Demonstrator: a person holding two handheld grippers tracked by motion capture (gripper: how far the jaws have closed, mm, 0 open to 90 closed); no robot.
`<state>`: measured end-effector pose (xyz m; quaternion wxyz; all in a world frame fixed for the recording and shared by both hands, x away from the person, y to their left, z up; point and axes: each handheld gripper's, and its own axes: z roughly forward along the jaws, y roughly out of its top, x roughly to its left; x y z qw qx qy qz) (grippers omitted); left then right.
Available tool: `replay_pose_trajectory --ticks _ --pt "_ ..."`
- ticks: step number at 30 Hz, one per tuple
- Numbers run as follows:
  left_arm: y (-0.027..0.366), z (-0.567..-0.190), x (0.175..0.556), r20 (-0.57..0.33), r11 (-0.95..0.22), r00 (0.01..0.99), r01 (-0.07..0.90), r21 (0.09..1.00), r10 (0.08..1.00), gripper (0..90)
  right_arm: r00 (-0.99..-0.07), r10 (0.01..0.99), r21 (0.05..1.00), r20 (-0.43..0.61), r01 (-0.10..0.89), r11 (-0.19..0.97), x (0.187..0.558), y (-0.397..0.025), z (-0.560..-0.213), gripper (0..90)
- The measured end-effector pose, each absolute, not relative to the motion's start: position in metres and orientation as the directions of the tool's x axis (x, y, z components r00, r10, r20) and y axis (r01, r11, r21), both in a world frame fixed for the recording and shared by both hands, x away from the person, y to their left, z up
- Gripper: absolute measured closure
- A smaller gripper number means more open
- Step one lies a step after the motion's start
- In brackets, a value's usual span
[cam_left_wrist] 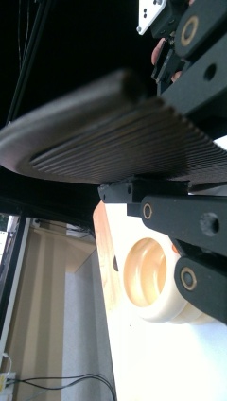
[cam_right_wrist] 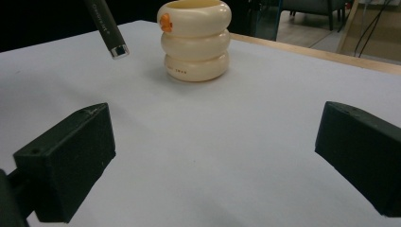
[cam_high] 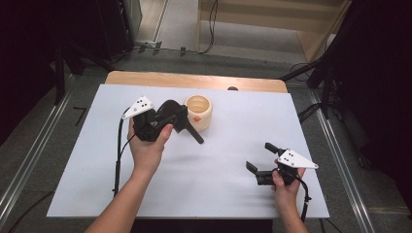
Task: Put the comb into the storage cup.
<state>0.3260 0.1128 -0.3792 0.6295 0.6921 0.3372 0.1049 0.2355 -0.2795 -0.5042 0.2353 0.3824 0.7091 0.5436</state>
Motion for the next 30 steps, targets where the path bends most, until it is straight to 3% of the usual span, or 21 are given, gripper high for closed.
replay_pose_trajectory --ticks 30 --pt "0.112 -0.363 0.347 -0.27 0.03 0.759 0.314 0.949 0.592 84.8 -0.533 0.842 0.943 0.086 0.315 0.104 0.214 -0.329 -0.512 0.0"
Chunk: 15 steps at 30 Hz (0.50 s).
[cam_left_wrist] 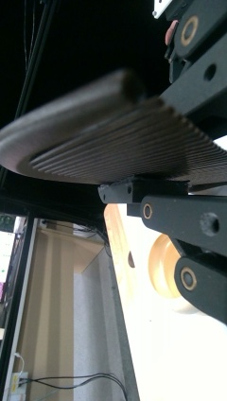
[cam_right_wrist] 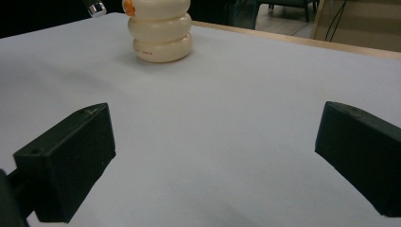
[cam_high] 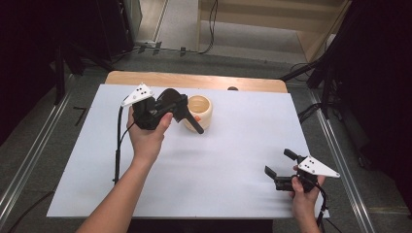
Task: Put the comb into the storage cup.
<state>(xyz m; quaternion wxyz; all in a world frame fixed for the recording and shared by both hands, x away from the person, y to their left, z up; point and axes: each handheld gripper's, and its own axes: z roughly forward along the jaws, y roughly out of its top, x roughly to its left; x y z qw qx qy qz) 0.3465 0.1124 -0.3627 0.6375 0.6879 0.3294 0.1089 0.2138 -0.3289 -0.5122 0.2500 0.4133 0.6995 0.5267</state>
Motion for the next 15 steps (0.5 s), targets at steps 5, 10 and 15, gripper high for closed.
replay_pose_trajectory --ticks 5,10,15 --pt "0.114 -0.361 0.351 -0.274 0.036 0.757 0.315 0.948 0.593 84.8 -0.525 0.847 0.943 0.087 0.319 0.1 0.21 -0.335 -0.512 0.0" --pt "0.115 -0.358 0.355 -0.273 0.04 0.755 0.312 0.949 0.596 84.8 -0.52 0.849 0.941 0.09 0.325 0.1 0.207 -0.341 -0.514 0.0" --pt "0.116 -0.356 0.358 -0.27 0.039 0.753 0.31 0.95 0.6 84.8 -0.519 0.849 0.942 0.096 0.323 0.091 0.206 -0.344 -0.514 0.0"
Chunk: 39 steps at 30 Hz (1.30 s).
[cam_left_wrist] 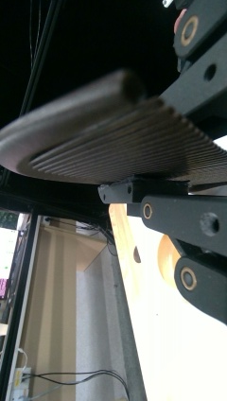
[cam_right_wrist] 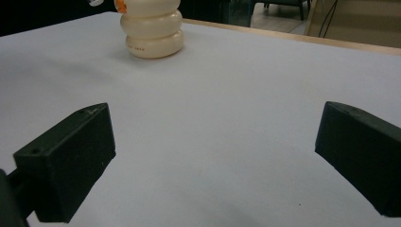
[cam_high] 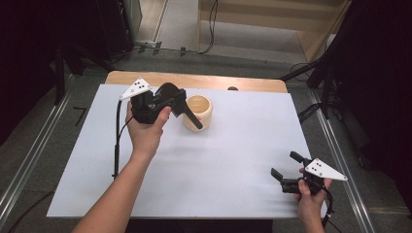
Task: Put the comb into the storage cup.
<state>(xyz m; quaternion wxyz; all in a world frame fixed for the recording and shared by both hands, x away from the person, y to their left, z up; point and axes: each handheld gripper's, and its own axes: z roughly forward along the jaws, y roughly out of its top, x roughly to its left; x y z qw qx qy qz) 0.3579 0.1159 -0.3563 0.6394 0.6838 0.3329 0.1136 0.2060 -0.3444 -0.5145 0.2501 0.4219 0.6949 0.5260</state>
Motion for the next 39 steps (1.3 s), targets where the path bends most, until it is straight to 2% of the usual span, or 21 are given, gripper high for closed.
replay_pose_trajectory --ticks 39 --pt "0.11 -0.334 0.383 -0.253 0.051 0.754 0.281 0.958 0.607 84.8 -0.537 0.839 0.943 0.09 0.316 0.1 0.207 -0.342 -0.517 0.0"
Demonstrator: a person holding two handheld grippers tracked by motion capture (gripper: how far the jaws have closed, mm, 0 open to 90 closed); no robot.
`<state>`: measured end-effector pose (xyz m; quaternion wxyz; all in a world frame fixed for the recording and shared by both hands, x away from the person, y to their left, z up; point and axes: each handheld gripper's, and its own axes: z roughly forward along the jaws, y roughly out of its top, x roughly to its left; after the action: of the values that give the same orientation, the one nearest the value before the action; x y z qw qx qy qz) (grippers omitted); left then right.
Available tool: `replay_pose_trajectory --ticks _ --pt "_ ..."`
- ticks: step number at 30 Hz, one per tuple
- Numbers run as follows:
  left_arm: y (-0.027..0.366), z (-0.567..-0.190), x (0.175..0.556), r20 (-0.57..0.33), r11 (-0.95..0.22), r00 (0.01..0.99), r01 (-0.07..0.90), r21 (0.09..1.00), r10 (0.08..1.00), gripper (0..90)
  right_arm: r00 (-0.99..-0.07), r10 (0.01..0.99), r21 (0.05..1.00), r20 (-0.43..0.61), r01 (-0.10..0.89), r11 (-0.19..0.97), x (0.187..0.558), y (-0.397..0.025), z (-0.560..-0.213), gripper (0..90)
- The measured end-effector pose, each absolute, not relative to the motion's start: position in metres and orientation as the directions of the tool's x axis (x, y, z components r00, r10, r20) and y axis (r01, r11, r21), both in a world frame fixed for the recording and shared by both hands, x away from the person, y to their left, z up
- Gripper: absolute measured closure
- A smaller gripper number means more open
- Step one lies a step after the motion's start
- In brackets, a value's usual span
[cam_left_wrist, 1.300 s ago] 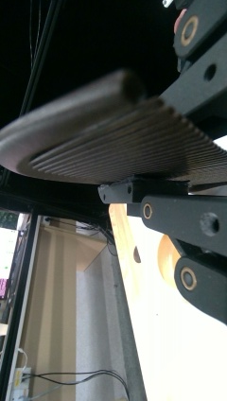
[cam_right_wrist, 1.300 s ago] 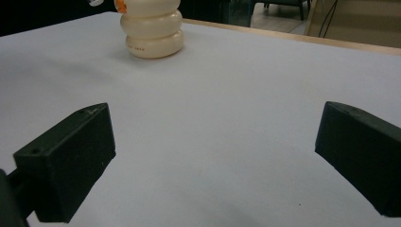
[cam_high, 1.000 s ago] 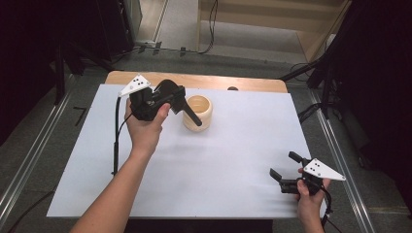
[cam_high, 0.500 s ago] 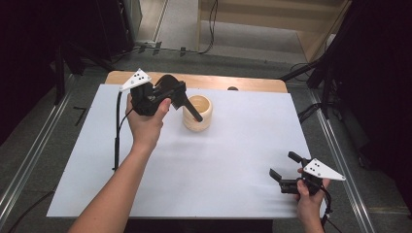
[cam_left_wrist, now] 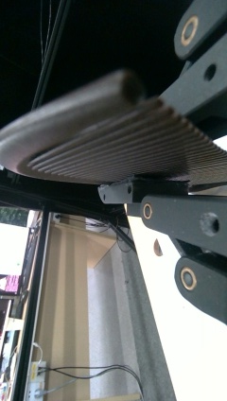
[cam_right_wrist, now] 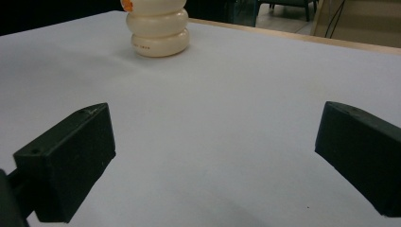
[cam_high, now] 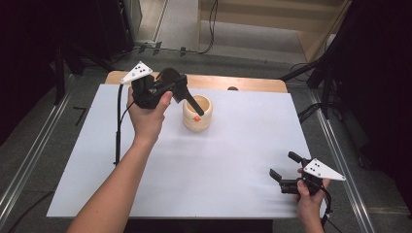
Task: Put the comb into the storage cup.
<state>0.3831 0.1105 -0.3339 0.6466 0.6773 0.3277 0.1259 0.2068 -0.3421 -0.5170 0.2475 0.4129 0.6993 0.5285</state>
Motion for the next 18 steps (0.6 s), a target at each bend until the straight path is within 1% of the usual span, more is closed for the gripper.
replay_pose_trajectory --ticks 18 --pt "0.114 -0.326 0.4 -0.254 0.071 0.738 0.27 0.96 0.625 84.9 -0.538 0.838 0.944 0.091 0.316 0.1 0.207 -0.342 -0.517 0.0"
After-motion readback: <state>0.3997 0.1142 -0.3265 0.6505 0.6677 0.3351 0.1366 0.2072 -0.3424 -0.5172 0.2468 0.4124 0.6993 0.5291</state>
